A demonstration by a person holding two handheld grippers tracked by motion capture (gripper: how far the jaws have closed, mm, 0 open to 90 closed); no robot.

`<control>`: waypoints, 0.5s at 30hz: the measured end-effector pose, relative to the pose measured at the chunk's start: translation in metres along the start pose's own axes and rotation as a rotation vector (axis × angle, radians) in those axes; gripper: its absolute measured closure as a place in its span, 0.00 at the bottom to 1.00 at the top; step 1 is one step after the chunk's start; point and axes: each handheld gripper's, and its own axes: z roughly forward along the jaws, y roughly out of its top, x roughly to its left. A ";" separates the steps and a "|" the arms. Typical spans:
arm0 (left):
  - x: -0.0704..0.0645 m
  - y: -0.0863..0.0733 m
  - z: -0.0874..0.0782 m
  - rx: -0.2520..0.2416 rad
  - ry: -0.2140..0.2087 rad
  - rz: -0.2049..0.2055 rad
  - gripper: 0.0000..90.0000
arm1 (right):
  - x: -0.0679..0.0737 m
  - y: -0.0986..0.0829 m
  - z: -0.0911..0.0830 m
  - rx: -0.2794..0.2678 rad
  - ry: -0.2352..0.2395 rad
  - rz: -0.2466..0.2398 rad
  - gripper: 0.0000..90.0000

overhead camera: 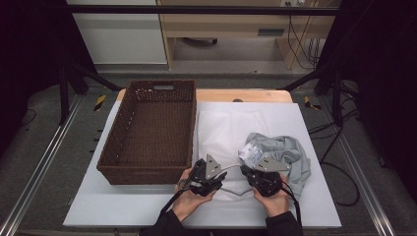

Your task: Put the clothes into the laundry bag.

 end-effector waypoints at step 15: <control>-0.001 -0.007 0.014 0.036 -0.001 0.036 0.94 | 0.002 -0.002 0.000 0.000 0.025 -0.009 0.98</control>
